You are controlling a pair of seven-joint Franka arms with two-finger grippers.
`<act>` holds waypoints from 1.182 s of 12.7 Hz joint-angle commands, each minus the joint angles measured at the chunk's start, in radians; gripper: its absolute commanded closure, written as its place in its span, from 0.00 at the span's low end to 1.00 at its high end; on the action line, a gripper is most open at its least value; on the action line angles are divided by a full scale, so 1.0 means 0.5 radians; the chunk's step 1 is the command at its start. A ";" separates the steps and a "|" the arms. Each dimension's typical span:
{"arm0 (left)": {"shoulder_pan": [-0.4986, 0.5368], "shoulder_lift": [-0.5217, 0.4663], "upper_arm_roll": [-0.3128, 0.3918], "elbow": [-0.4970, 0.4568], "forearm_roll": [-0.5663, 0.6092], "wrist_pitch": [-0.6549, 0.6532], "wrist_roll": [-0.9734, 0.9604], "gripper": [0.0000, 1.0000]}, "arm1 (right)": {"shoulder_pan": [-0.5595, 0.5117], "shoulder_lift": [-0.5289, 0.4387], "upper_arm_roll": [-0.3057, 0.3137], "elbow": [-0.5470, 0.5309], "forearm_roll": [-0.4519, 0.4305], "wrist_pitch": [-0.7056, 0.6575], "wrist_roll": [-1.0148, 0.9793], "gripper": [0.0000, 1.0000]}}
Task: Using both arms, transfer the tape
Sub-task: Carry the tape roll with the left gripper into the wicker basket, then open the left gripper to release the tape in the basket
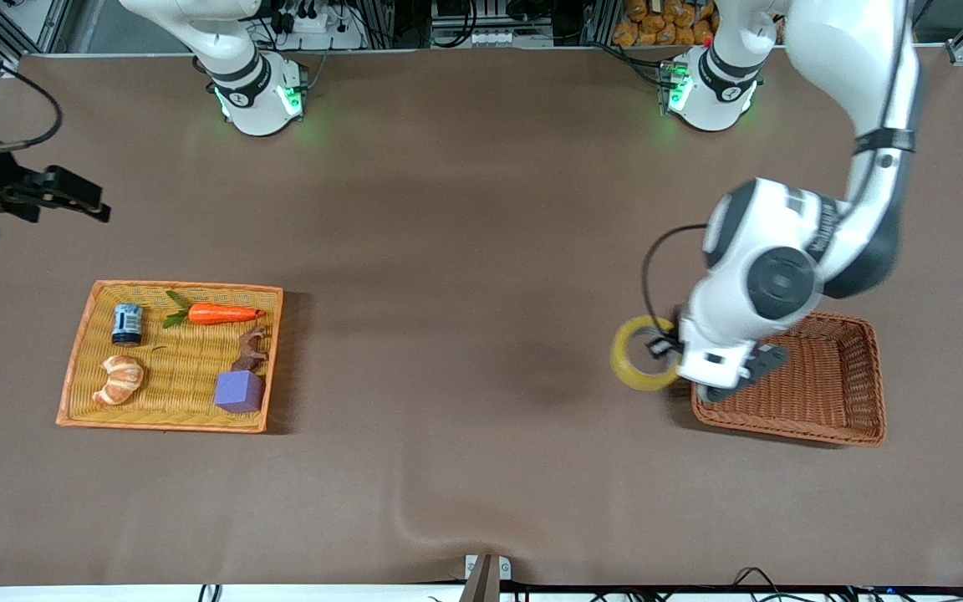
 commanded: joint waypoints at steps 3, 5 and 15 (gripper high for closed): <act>0.451 0.027 -0.034 -0.181 0.074 0.083 0.756 1.00 | -0.085 -0.102 -0.021 -0.047 -0.030 0.010 -0.021 0.00; 0.635 0.070 -0.034 -0.319 0.074 0.279 1.087 1.00 | -0.079 -0.114 -0.083 -0.038 -0.027 0.017 -0.103 0.00; 0.710 -0.073 -0.046 -0.409 0.071 0.489 1.368 0.00 | -0.052 -0.151 -0.071 -0.060 -0.066 -0.033 -0.131 0.00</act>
